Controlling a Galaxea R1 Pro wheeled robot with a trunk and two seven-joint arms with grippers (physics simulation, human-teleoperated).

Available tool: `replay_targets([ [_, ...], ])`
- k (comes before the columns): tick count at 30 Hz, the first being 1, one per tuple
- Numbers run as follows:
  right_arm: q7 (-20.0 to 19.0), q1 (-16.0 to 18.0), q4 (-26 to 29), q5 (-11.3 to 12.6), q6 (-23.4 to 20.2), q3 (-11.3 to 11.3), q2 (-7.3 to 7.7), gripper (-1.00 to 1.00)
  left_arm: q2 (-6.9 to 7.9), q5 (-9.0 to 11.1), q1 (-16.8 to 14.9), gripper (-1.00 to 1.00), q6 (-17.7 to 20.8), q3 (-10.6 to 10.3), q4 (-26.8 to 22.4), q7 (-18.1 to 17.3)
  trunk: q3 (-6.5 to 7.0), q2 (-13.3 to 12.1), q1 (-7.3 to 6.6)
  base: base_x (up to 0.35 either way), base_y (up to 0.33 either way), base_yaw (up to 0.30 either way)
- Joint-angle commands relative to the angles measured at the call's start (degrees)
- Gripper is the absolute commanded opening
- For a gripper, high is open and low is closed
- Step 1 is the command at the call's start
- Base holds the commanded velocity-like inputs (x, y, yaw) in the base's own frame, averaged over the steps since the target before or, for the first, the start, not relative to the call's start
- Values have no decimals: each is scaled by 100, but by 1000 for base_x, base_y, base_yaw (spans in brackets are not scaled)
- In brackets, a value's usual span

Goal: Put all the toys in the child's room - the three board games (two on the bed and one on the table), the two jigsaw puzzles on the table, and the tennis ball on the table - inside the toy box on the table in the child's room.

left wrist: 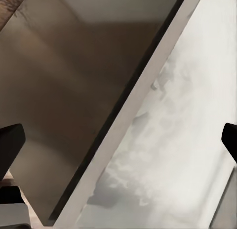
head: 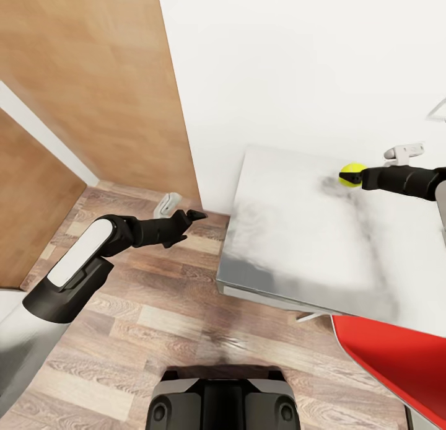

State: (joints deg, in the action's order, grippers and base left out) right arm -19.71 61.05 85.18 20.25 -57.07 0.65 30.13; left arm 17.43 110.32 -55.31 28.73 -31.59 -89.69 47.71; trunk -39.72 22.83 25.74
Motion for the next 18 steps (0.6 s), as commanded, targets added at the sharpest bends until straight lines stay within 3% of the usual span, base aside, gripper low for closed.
replay_targets([
  [1,-174,26,2,-33,-19,2,55,-100,-16,33,-7,100,-1,-5,-5,37,2,9,4,0,0,2],
  [10,-603,119,6,-31,-16,-7,239,-100,-109,32,-7,100,0,-5,-5,36,84,9,4,0,0,0],
  [18,-688,137,7,-30,-17,-11,278,-100,-134,33,-7,100,1,-5,-5,36,156,9,4,0,0,0],
])
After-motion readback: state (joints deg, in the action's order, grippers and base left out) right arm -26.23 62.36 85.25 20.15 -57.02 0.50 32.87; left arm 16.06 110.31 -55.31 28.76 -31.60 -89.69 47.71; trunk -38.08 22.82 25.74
